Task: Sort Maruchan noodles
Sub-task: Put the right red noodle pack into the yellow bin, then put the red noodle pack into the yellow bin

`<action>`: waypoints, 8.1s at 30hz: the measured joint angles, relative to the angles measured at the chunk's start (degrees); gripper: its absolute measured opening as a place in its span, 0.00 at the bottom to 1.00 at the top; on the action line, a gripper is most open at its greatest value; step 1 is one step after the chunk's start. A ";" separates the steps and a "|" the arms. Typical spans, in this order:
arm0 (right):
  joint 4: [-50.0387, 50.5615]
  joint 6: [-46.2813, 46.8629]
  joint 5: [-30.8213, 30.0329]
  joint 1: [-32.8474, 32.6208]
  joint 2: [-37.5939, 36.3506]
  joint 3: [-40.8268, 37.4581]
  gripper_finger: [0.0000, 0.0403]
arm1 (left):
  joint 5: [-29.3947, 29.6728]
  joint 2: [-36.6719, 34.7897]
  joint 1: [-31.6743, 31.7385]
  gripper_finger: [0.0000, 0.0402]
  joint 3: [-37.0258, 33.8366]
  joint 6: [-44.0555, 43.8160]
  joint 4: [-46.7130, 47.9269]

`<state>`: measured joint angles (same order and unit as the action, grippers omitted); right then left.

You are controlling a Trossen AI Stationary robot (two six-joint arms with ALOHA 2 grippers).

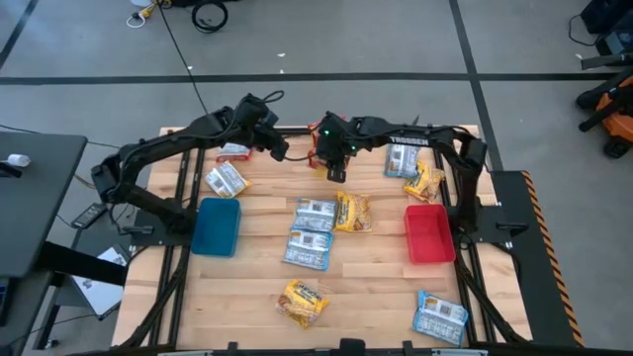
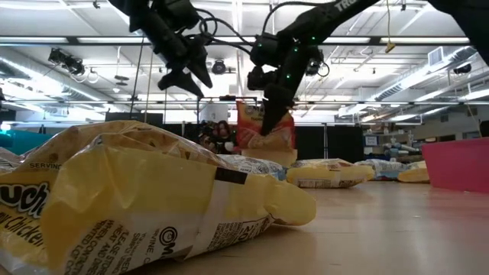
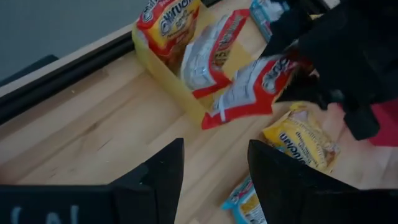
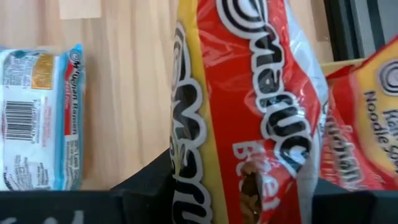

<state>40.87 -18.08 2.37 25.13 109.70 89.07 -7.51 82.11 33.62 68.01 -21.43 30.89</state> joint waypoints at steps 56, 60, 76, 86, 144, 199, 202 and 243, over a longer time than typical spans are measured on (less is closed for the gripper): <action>-26.74 5.34 8.39 4.28 8.00 -5.03 0.40 | -1.28 -2.73 -1.42 0.45 -0.04 0.55 2.67; -28.33 5.55 6.75 4.37 8.31 -6.15 0.40 | -1.28 -2.73 -2.70 0.45 -0.04 -0.50 2.70; -33.75 5.97 1.44 4.78 8.33 -7.90 0.39 | 3.89 -2.22 -10.77 0.45 -0.02 -1.58 -0.29; -33.00 10.23 -3.96 4.61 8.25 -8.52 0.42 | 4.79 3.42 -11.18 0.45 -0.02 -0.17 -8.34; -11.08 2.85 -6.83 -6.77 -17.75 -8.50 0.78 | 30.38 20.29 10.30 0.60 -0.04 41.63 23.23; -25.72 17.14 10.42 -7.95 -13.63 -22.19 0.76 | -31.30 2.47 4.75 0.01 7.04 37.22 34.98; -26.65 20.43 10.46 -5.77 -9.62 -21.07 0.74 | -31.12 2.47 3.13 0.01 7.02 36.10 34.01; -15.96 2.41 1.26 8.49 -8.15 -10.51 0.72 | -35.38 26.54 5.76 0.00 23.31 35.54 9.72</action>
<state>24.91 -15.67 3.63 33.62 101.55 78.56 -42.88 108.65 39.38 91.32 14.11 40.62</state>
